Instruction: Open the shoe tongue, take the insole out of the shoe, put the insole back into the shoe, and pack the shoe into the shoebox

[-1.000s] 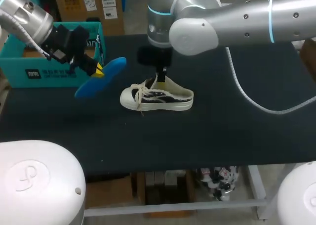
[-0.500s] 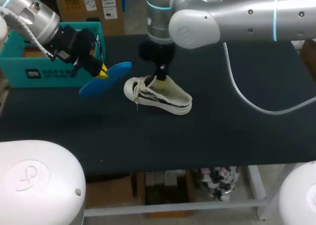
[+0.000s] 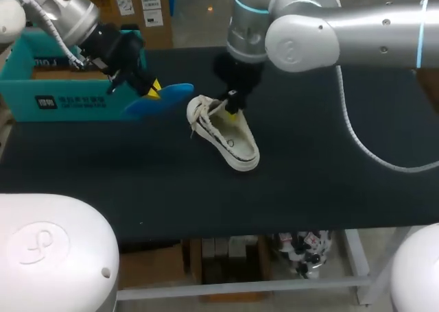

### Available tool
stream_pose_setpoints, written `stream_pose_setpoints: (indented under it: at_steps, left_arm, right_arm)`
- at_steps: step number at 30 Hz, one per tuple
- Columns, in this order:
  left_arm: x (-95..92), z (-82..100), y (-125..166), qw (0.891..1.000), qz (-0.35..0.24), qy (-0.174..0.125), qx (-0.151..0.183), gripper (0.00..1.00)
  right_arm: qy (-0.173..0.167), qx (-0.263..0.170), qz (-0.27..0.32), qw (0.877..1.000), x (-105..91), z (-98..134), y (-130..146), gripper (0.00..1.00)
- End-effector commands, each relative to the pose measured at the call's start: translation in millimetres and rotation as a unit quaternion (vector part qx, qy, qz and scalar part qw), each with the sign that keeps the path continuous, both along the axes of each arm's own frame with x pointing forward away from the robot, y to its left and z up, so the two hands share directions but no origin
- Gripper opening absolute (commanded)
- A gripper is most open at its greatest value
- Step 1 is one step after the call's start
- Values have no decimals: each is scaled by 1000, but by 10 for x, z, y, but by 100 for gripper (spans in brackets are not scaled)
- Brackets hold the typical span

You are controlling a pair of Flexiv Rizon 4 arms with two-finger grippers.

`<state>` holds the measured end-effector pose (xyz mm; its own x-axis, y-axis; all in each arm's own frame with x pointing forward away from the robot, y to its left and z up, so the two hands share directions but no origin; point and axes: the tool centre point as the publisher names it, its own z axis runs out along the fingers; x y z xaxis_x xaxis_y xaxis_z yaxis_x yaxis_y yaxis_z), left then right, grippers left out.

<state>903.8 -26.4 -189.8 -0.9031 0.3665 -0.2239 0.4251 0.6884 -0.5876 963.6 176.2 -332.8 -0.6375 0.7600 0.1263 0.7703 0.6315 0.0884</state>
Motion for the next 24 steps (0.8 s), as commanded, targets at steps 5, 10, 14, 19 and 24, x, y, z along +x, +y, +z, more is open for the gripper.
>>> stream_pose_setpoints:
  at_steps: [5, 10, 14, 19, 24]
  left_arm:
    - [176, -15, -114, 998, -58, 8, 5, 0]
    - [211, -11, -128, 997, -84, -1, 3, 0]
    - [236, -14, -129, 995, -98, -3, 3, 0]
    - [258, -39, -136, 994, -112, -5, 5, 0]
    - [236, -69, -142, 991, -135, -7, 2, 0]
  right_arm:
    - [-6, 1, -107, 994, -123, 53, 81, 0]
    - [-7, -4, -158, 987, -182, -14, 160, 0]
    - [-9, 0, -180, 984, -234, -75, 198, 0]
    - [-4, 5, -186, 983, -266, -148, 207, 0]
    - [-15, 16, -196, 980, -319, -109, 165, 100]
